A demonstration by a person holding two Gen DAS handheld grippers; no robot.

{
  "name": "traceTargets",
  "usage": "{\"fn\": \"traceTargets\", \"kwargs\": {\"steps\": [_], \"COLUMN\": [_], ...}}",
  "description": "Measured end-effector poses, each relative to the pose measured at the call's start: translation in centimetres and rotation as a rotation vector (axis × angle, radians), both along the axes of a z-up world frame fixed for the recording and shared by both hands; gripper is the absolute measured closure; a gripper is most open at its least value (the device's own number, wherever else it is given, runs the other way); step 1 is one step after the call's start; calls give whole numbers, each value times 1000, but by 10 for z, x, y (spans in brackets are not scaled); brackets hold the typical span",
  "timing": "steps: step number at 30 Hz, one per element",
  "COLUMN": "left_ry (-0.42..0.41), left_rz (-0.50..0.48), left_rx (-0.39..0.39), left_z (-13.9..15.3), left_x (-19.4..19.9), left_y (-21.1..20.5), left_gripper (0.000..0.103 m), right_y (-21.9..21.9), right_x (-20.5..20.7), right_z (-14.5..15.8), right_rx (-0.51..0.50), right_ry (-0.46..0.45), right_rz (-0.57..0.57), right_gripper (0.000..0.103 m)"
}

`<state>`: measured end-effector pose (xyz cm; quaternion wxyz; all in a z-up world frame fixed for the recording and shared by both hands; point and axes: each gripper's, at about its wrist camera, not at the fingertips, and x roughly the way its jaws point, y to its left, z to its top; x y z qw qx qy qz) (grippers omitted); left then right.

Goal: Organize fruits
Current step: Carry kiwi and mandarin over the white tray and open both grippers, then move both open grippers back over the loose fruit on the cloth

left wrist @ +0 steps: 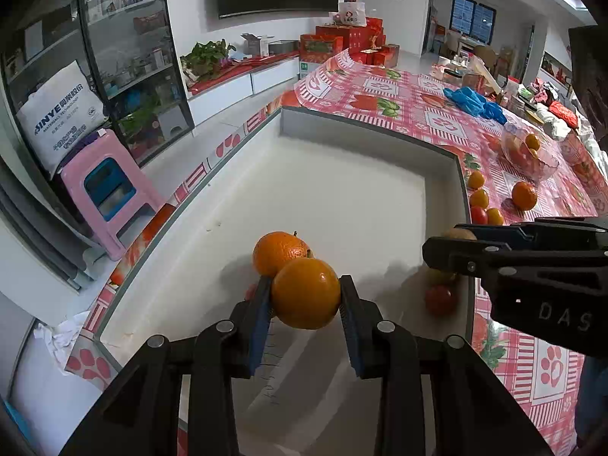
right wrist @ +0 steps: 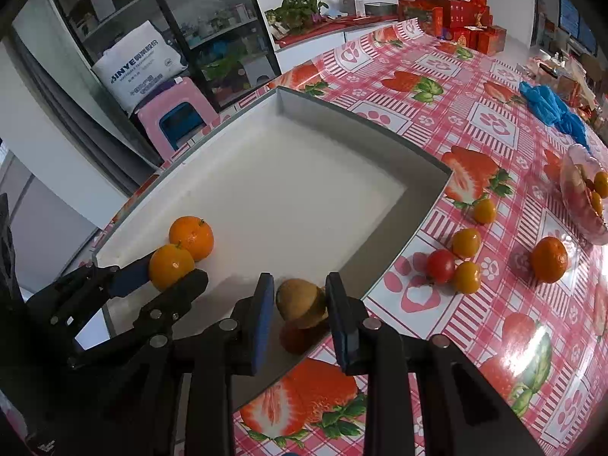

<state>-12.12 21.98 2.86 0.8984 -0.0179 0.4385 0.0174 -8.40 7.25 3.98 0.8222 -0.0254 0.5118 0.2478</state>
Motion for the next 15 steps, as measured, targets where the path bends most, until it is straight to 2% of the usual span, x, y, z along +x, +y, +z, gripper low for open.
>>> {"fn": "traceTargets", "kwargs": {"steps": [4, 8, 10, 11, 13, 15], "left_ry": [4, 13, 14, 9, -16, -8], "left_rz": [-8, -9, -10, -4, 7, 1], "left_rx": [7, 16, 26, 33, 51, 52], "left_z": [0, 0, 2, 3, 8, 9], "left_x": [-2, -3, -4, -5, -8, -8], "left_y": [-3, -5, -7, -8, -10, -12], "left_gripper": [67, 66, 47, 34, 30, 30], "right_y": [1, -1, -3, -5, -9, -13], "right_x": [-1, -4, -5, -6, -8, -9], "right_z": [0, 6, 9, 10, 14, 17], "right_rx": [-5, 1, 4, 6, 12, 21], "right_ry": [-11, -22, -29, -34, -40, -40], "right_rz": [2, 3, 3, 1, -5, -14], "right_gripper": [51, 41, 32, 30, 24, 23]}}
